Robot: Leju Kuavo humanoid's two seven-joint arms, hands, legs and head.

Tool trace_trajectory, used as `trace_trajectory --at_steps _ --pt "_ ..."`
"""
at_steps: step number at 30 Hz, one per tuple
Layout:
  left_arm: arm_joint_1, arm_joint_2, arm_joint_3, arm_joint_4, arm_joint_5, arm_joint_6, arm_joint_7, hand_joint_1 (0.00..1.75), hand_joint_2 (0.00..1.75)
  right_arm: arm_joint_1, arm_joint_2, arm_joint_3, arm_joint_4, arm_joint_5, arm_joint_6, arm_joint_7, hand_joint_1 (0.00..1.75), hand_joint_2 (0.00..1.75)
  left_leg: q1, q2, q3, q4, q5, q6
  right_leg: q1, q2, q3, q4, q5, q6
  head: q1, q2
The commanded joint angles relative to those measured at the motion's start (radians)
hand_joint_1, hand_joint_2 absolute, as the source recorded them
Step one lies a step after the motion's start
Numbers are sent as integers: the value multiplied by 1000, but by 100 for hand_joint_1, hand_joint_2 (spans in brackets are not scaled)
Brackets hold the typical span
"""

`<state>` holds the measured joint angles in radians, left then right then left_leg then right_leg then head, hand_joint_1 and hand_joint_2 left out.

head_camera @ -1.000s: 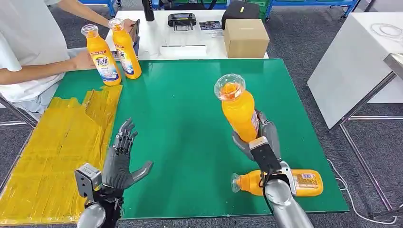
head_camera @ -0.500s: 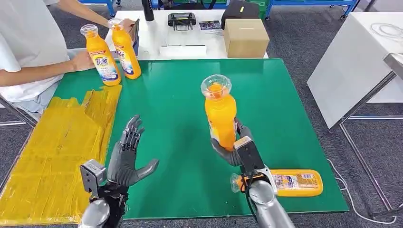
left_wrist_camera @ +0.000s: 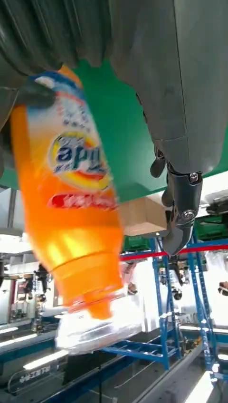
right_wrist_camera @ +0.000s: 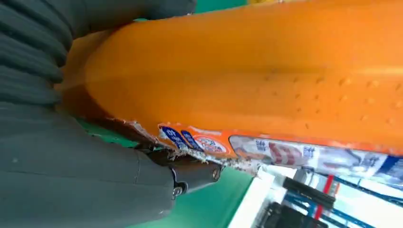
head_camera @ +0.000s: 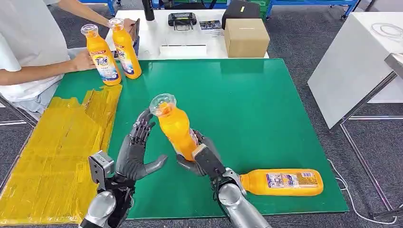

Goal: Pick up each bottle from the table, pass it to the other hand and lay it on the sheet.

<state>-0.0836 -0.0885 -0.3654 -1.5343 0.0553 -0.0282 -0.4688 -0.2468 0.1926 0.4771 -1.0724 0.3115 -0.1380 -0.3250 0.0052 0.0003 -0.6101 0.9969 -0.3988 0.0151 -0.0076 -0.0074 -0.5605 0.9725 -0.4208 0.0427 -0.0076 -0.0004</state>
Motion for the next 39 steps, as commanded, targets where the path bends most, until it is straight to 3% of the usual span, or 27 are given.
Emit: trace_trajectory --at_steps 1,16,39 --pt "-45 30 -51 78 11 -11 11 0 175 -48 1 132 63 94 -69 -13 175 175 0 1 3 -1 -1 0 0 1 2 -1 -1 -1 0 0" --pt "-68 27 -41 159 -57 48 28 0 175 -5 -31 237 -88 205 -138 -16 175 175 0 0 3 -1 -1 0 0 0 3 -1 -1 -1 0 0" --pt "-70 23 -22 154 -54 52 23 0 175 -2 -37 249 -89 209 -138 -8 175 175 1 1 5 -1 -3 -1 1 1 5 -1 -3 -2 0 0"
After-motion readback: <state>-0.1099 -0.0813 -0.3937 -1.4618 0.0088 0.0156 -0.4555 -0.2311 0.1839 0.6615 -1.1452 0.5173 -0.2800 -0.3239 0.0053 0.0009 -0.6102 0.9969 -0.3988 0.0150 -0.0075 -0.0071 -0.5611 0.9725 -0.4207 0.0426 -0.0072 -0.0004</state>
